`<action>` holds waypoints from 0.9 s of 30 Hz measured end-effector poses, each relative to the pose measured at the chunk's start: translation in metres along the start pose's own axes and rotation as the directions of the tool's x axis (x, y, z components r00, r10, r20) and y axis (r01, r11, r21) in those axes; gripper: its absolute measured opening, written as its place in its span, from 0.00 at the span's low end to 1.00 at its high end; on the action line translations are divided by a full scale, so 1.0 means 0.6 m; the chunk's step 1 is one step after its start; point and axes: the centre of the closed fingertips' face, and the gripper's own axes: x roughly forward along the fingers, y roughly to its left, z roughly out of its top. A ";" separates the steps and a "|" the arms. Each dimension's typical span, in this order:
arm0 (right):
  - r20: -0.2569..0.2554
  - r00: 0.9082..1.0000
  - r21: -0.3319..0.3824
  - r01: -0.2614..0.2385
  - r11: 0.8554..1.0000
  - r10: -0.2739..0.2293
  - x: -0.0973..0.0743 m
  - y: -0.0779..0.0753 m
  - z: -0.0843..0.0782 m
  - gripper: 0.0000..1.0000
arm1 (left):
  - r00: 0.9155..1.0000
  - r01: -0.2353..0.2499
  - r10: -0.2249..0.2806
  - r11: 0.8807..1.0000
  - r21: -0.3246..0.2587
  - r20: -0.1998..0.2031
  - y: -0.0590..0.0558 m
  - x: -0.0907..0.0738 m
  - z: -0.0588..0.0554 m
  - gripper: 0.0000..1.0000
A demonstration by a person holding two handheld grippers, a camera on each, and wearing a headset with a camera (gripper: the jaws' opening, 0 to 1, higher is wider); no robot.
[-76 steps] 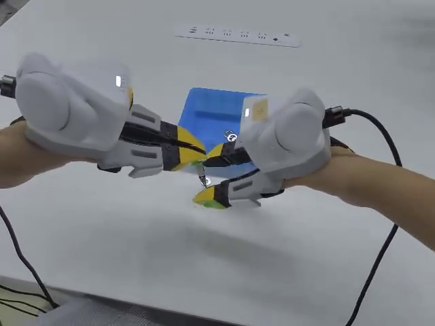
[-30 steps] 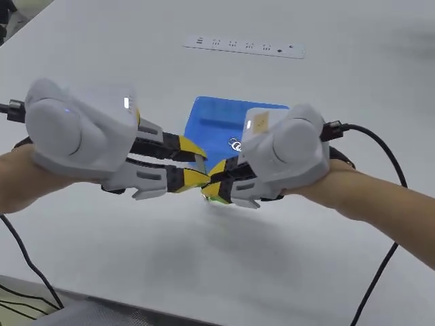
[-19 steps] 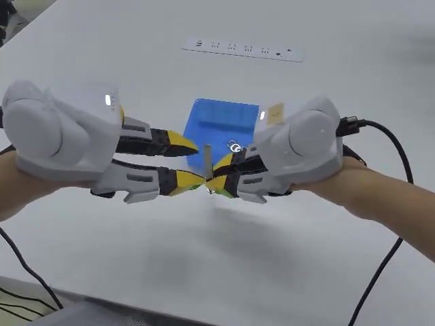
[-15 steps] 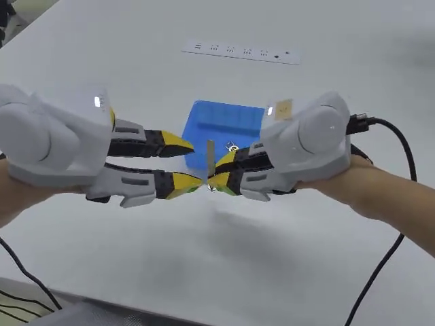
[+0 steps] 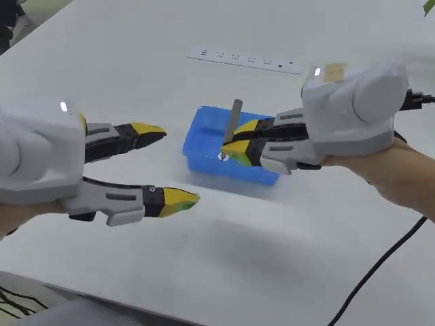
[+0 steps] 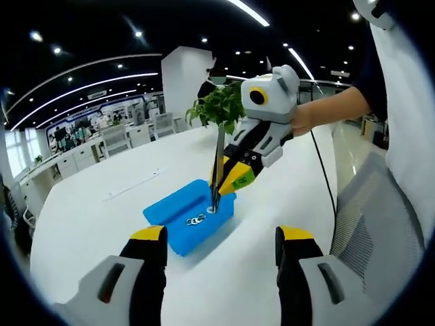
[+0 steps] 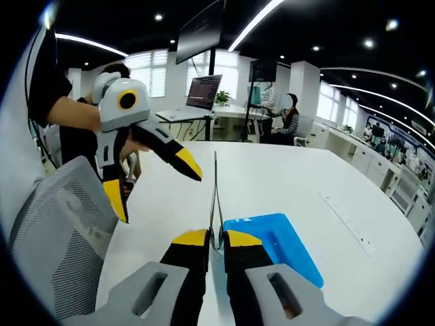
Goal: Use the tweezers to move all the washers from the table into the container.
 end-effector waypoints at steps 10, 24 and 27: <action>0.001 0.999 0.034 0.044 0.998 -0.044 0.007 -0.049 -0.006 0.09 | 0.999 -0.049 0.050 0.995 -0.082 0.012 -0.003 -0.012 -0.010 1.00; -0.061 0.997 0.062 0.059 0.996 -0.055 0.052 -0.104 -0.066 0.09 | 0.995 -0.099 0.098 0.984 -0.146 -0.009 0.011 -0.027 -0.032 1.00; -0.085 0.995 0.069 0.063 0.996 -0.057 0.057 -0.110 -0.085 0.09 | 0.995 -0.104 0.104 0.983 -0.153 -0.012 0.014 -0.027 -0.033 1.00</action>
